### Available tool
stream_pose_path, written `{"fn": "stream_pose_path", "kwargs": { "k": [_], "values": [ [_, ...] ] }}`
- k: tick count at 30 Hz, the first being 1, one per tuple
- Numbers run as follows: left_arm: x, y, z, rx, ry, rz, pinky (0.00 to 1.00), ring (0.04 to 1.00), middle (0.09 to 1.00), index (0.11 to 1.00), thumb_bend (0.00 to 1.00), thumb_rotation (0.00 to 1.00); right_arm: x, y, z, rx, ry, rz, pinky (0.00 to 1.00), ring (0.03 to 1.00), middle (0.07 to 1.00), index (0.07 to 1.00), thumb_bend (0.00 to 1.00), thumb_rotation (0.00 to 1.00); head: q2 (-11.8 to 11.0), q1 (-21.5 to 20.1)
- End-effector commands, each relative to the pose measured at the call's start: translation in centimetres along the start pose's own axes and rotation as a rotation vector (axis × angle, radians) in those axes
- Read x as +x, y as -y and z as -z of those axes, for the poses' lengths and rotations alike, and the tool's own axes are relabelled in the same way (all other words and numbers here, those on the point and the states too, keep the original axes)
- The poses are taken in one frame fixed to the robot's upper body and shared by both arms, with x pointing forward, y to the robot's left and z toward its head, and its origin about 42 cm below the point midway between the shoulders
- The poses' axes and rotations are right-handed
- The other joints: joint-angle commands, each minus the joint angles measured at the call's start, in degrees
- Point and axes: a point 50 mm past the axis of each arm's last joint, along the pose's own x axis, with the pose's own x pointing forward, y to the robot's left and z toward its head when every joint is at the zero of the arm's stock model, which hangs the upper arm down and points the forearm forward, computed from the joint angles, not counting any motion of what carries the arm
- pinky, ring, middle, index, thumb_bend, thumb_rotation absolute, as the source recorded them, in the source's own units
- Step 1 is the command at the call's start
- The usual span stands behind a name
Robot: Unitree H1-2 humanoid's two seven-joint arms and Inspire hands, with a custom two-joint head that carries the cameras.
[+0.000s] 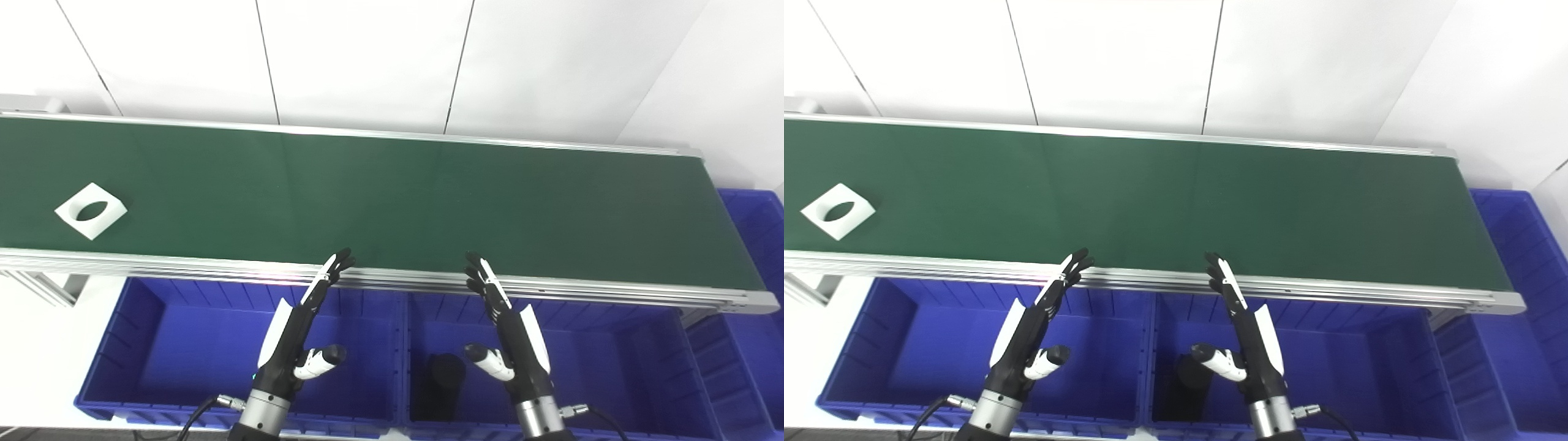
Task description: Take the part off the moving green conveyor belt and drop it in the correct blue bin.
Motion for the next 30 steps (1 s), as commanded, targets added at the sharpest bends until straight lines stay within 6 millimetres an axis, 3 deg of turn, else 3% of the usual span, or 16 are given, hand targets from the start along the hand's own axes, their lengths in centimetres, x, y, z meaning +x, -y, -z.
{"fn": "stream_pose_path", "kwargs": {
  "k": [1,7,15,23,30],
  "values": [
    [1.1,0.1,-1.1,0.002,0.084,-0.015,0.94,0.943,0.911,0.938,0.92,1.00,0.5,0.4,-1.3,0.000,0.093,0.019,0.88,0.917,0.980,0.956,0.99,1.00,-0.1,0.1],
    [1.3,0.4,-1.0,0.007,0.088,-0.012,0.93,0.943,0.913,0.938,0.92,1.00,0.4,0.6,-0.9,0.009,0.080,0.007,0.87,0.924,0.977,0.950,1.00,0.97,-1.2,1.7],
    [1.4,1.4,-0.3,0.002,0.068,-0.002,0.93,0.938,0.907,0.932,0.91,1.00,0.0,1.4,0.0,0.011,0.045,-0.001,0.87,0.929,0.976,0.957,0.98,0.94,-4.3,8.3],
    [1.9,2.9,0.1,0.005,0.059,-0.006,0.91,0.910,0.889,0.895,0.92,0.98,-0.2,2.7,0.8,-0.002,0.017,0.003,0.90,0.938,0.981,0.976,1.00,0.97,-7.0,14.6],
    [2.4,3.8,0.2,0.019,0.070,-0.010,0.87,0.890,0.881,0.871,0.92,0.97,-0.3,3.3,1.5,-0.013,-0.005,0.009,0.92,0.957,0.995,0.996,1.00,1.00,-7.7,17.3]
  ]
}}
